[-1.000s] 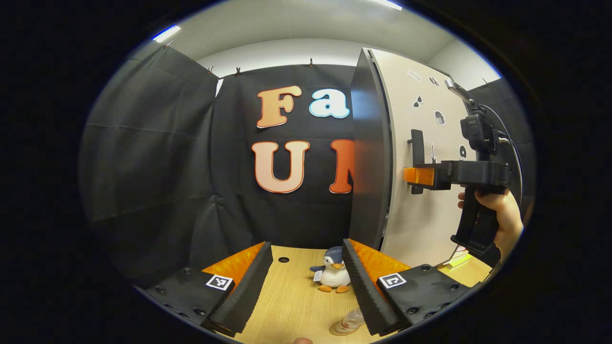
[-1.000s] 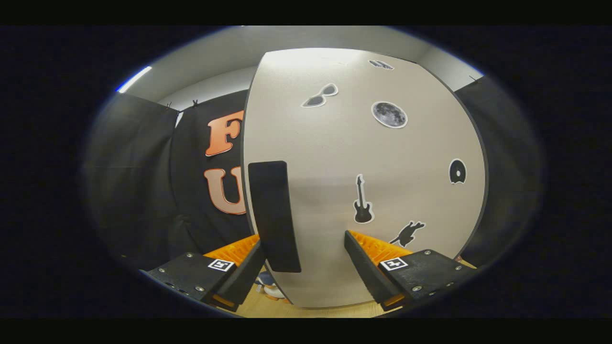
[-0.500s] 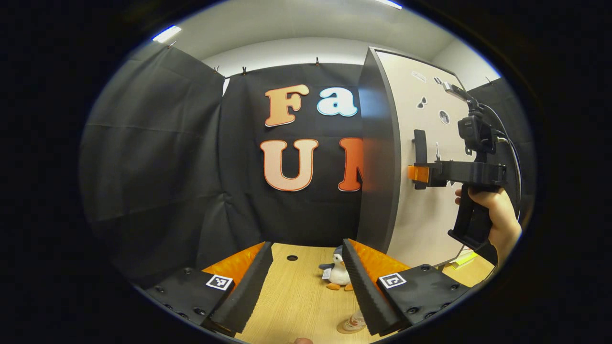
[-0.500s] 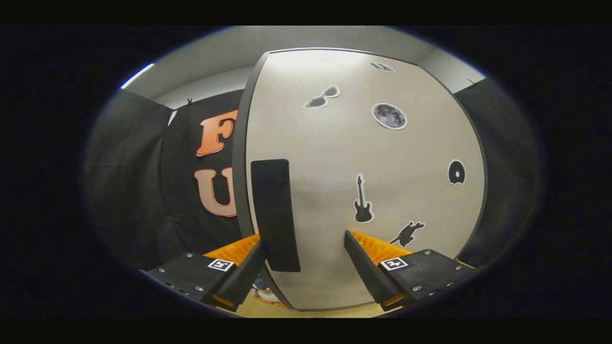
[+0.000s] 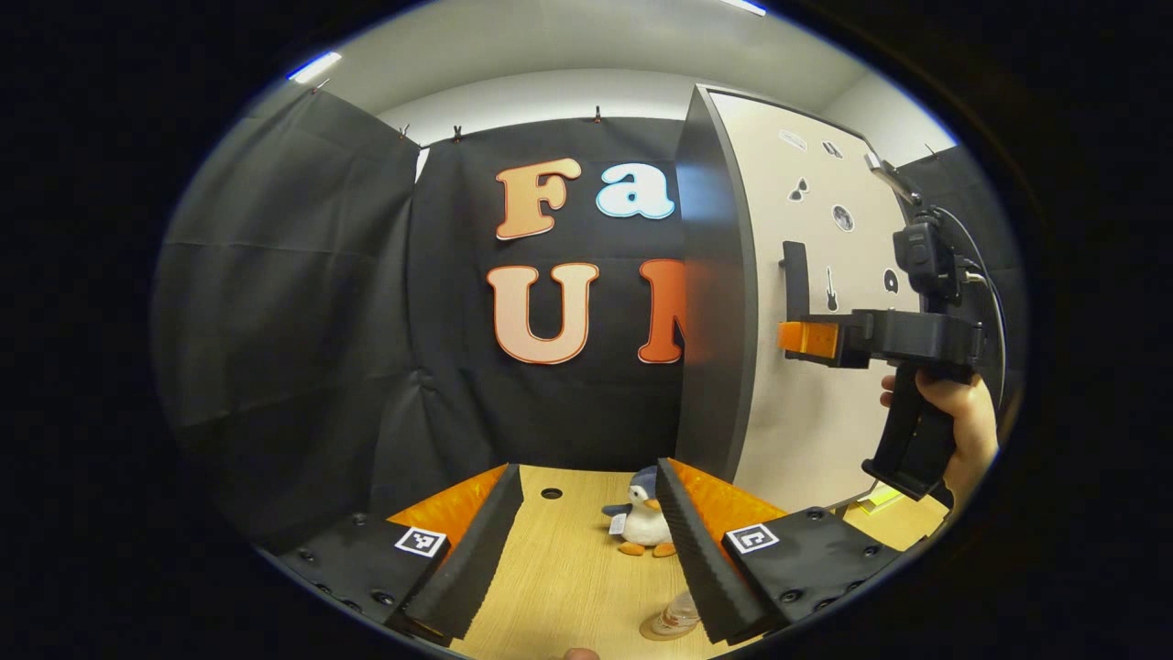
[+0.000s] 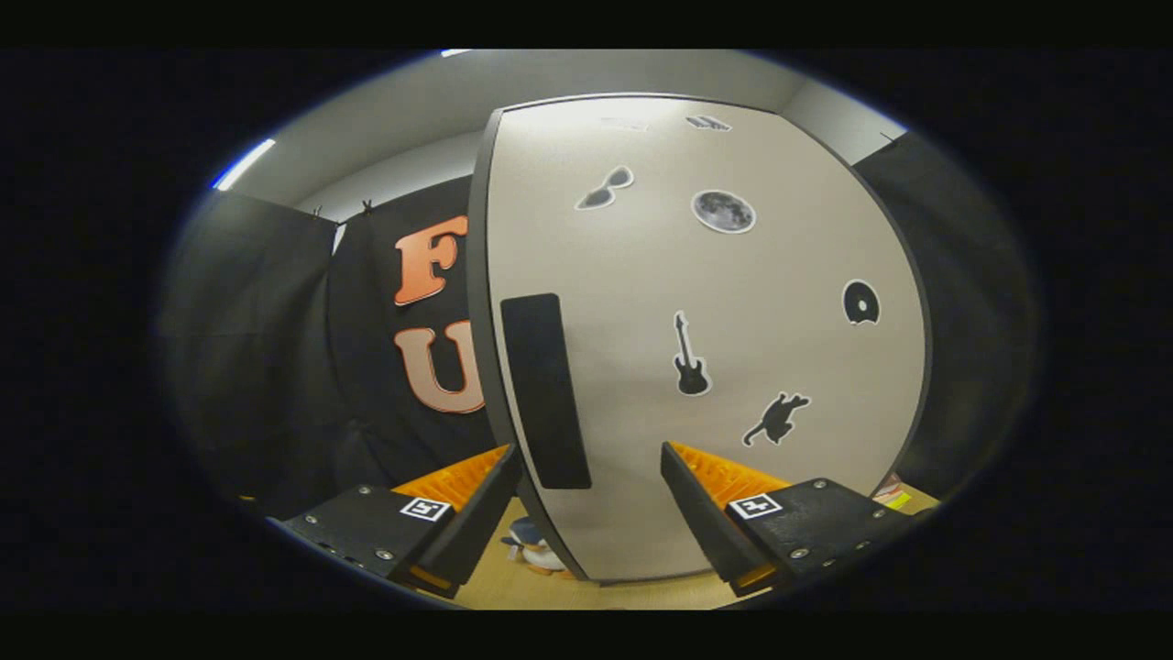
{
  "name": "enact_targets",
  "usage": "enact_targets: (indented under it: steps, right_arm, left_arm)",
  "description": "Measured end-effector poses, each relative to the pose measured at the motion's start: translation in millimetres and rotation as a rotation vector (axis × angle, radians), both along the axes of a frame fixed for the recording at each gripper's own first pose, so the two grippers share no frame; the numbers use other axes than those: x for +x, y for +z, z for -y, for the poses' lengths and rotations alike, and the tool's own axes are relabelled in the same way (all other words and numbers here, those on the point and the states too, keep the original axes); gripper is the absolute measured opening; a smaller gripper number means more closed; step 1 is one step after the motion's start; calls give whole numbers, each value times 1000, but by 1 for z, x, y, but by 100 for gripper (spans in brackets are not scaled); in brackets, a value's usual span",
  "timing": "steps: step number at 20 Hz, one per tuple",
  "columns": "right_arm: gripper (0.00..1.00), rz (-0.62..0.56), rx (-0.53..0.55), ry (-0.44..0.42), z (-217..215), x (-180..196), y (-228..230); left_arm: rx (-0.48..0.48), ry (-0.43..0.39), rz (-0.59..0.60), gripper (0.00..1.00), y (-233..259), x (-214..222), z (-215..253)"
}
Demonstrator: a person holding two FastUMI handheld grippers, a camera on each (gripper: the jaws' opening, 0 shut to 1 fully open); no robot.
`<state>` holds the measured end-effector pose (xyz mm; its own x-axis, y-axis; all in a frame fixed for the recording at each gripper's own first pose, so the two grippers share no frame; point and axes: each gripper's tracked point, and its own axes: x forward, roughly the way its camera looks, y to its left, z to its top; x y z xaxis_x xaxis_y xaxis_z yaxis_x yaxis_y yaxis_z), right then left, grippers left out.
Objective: Open the cabinet door with the right hand, grasp the bottle in the cabinet with the left hand and place it on the coaster, then close the cabinet door with the right hand.
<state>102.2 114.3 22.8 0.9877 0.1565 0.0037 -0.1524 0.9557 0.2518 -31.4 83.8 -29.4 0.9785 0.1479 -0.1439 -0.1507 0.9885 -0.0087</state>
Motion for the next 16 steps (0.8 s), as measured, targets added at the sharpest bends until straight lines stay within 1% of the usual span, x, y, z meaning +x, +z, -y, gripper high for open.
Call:
enact_targets:
  steps: [4,7,14,16]
  right_arm:
    - [95,8,-28,-1,16,-30,4]
    - [94,24,-70,-6,29,-52,7]
    - [95,46,-147,21,48,-106,8]
    - [95,69,-172,10,55,-121,8]
  left_arm:
    - [2,-10,10,95,4,5,10]
    - [-5,-14,21,95,8,6,19]
    - [-10,2,45,95,17,-2,34]
    - [-4,3,49,94,19,-5,40]
